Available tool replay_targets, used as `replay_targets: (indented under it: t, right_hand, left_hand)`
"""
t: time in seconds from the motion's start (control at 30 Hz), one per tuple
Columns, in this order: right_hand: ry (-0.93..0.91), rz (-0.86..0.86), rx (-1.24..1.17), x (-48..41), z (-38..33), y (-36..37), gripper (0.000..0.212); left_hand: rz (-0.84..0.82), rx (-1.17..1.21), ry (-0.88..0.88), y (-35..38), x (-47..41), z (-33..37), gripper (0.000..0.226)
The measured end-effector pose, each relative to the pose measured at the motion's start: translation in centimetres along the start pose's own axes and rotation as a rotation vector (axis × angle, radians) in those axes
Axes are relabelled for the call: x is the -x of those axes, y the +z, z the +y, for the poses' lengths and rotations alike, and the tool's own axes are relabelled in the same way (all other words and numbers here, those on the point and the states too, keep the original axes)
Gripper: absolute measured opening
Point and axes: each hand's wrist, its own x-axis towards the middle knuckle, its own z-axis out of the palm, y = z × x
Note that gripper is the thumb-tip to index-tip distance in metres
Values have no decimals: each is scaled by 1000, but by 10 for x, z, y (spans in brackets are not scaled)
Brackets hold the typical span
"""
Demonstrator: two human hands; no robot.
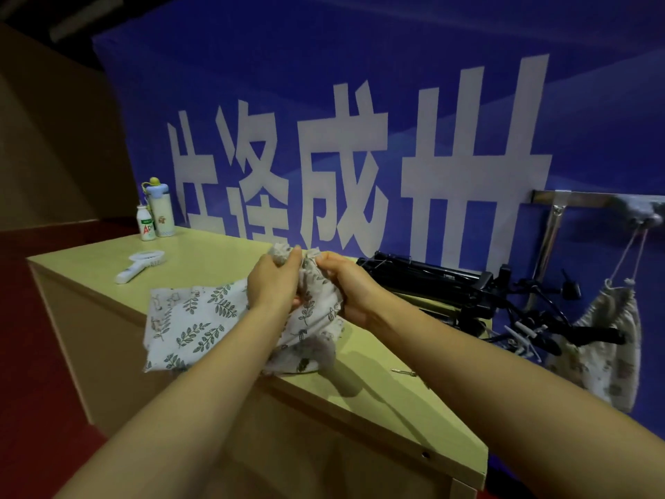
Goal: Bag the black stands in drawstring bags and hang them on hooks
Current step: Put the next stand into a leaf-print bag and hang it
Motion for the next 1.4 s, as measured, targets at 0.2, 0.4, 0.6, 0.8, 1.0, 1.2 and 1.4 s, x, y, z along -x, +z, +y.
replay_targets:
  t: [0.2, 0.4, 0.6, 0.8, 1.0, 1.2, 1.4]
  right_hand:
    - [34, 25, -133, 36, -26, 44, 36]
    - [70, -69, -97, 78, -38, 67, 30]
    - [63, -8, 24, 110, -15, 60, 25]
    - [278, 240, 710, 146, 13, -2, 22]
    - [377, 98, 883, 161, 16, -36, 29]
    - [-5, 536, 902, 150, 7, -81, 27]
    - [0, 561, 1157, 151, 5, -111, 15]
  left_hand:
    - [81, -12, 41, -61, 14, 35, 33]
    - [-279, 126, -276, -113, 53, 61, 22]
    - [-303, -37, -269, -128, 89, 41, 28]
    - [-180, -114, -204, -119, 86, -8, 36]
    - [-318, -107, -70, -78, 99, 0, 51]
    - [-411, -71, -30, -39, 109, 2, 37]
    - [-451, -125, -42, -23, 112, -8, 40]
